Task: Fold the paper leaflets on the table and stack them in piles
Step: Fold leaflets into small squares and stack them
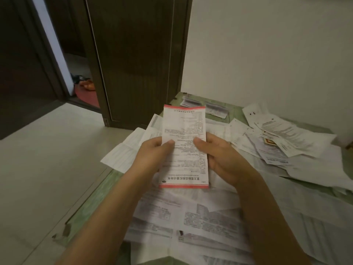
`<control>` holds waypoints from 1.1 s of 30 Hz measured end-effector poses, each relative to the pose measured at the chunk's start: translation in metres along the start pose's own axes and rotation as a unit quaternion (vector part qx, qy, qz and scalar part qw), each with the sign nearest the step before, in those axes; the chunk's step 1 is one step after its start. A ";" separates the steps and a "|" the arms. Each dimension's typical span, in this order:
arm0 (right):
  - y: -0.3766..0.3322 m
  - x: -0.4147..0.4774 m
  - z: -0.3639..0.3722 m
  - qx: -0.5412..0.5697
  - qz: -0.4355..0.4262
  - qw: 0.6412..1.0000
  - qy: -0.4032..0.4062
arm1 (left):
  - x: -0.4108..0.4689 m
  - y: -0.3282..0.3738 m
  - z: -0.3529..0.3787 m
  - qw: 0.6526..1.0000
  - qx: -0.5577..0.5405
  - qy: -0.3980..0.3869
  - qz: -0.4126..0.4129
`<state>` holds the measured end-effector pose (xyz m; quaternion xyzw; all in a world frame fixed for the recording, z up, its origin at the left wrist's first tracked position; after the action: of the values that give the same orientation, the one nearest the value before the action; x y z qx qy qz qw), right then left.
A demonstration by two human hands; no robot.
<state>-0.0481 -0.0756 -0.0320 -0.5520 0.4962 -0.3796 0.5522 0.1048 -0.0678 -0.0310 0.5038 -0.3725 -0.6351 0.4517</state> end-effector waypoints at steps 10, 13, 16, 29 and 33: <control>0.003 0.000 -0.013 -0.054 0.002 0.997 0.057 | -0.005 0.002 0.003 0.990 -0.120 -0.037 -0.067; 0.002 0.000 -0.013 -0.072 -0.007 0.995 0.075 | -0.006 -0.001 0.004 0.983 -0.161 -0.029 -0.080; -0.001 -0.001 -0.012 -0.097 -0.020 0.991 0.091 | -0.006 -0.004 0.006 0.972 -0.204 -0.020 -0.118; 0.003 -0.008 0.006 -0.055 0.050 0.997 0.019 | -0.010 -0.005 -0.007 0.988 -0.130 0.075 0.029; 0.003 -0.007 0.006 -0.077 0.058 0.995 0.038 | -0.013 -0.005 -0.005 0.986 -0.159 0.040 0.010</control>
<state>-0.0440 -0.0671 -0.0346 -0.5482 0.5757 -0.3290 0.5098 0.1096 -0.0542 -0.0331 0.4468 -0.2533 -0.6610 0.5472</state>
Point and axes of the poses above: each hand's wrist, its own x-axis towards the middle knuckle, its own z-axis out of the palm, y = z × x, the point moved 5 cm from there along x, towards the middle knuckle, and after that the axes turned 13 degrees about -x, right-handed, at the moved point
